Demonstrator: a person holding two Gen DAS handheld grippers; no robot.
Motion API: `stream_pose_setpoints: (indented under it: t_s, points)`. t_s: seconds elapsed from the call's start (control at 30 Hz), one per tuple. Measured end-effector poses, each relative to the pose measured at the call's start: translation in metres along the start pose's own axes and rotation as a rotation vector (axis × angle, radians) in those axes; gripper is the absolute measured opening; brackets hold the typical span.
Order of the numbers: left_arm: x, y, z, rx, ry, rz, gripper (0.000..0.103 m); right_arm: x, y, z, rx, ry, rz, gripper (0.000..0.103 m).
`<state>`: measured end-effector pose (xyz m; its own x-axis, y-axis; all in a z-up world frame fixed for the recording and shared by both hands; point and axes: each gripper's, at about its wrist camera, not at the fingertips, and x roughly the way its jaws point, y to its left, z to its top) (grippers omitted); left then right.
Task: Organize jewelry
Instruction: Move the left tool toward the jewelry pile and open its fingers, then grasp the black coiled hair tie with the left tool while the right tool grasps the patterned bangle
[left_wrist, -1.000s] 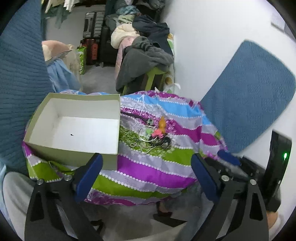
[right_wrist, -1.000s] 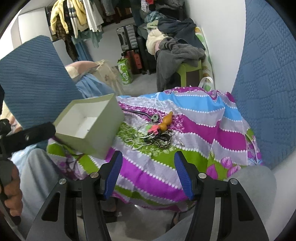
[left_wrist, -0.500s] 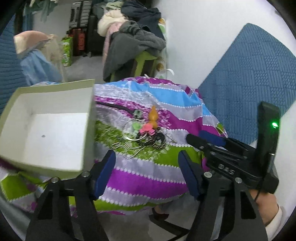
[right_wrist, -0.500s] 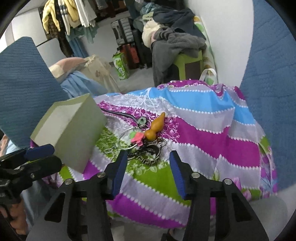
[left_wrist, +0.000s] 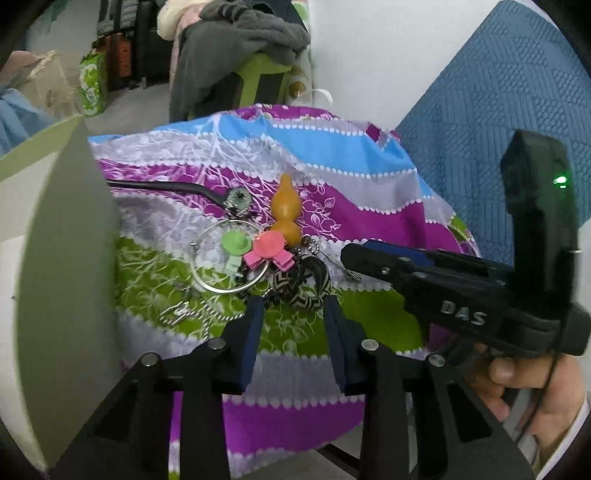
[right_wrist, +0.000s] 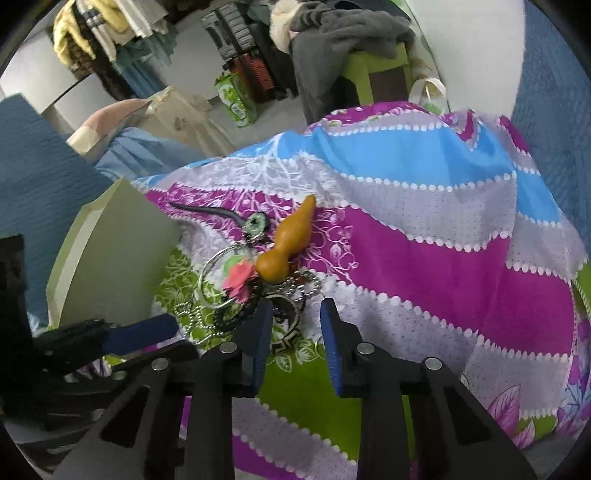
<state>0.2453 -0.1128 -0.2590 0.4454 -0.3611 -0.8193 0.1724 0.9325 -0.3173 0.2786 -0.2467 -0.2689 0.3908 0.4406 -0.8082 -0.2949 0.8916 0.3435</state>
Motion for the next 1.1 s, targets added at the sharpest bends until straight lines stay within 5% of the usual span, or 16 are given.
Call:
stream_pose_setpoints:
  t_s: [0.27,0.33,0.47,1.1]
  points:
    - [0.030,-0.005,0.005,0.074,0.027,0.027,0.031,0.008,-0.009,0.001,0.037,0.034,0.007,0.024]
    - [0.035,-0.003,0.007,0.067,0.034,0.014,0.018,0.009,-0.008,0.002,0.038,0.036,0.005,0.024]
    - [0.031,0.003,0.010,0.031,0.012,-0.023,0.009,0.013,-0.007,0.001,0.033,0.052,0.000,0.024]
    - [-0.034,0.020,0.001,-0.117,-0.073,-0.129,0.008,0.041,0.024,-0.009,-0.152,0.109,-0.091,0.020]
